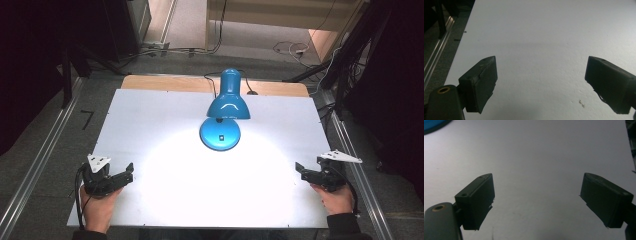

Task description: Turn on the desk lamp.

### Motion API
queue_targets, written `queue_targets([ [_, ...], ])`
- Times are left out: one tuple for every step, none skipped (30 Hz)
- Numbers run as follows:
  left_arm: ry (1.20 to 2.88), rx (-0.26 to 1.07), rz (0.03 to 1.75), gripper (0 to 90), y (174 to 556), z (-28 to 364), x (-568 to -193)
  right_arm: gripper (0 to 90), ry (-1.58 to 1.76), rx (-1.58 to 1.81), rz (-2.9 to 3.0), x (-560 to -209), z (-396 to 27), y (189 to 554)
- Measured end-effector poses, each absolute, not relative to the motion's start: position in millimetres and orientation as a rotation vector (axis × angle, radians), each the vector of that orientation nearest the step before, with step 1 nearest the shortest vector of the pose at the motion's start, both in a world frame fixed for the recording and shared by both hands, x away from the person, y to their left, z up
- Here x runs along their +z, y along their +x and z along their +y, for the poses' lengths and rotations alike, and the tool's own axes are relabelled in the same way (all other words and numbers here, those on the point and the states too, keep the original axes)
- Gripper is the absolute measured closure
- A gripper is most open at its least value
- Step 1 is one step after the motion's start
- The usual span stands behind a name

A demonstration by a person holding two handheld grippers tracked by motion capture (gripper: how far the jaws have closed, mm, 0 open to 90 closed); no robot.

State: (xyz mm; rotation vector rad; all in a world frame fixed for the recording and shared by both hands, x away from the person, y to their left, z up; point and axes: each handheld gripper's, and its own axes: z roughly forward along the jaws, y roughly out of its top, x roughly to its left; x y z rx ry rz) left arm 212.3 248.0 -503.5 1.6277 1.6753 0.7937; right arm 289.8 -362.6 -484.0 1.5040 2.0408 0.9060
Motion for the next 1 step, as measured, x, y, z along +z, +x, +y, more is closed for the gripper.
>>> queue_targets([
  [1.628,0.795,1.674,11.5,212.7,247.7,-503.8,8.6,1.543,0.887,2.028,-488.5,-369.3,290.7],
])
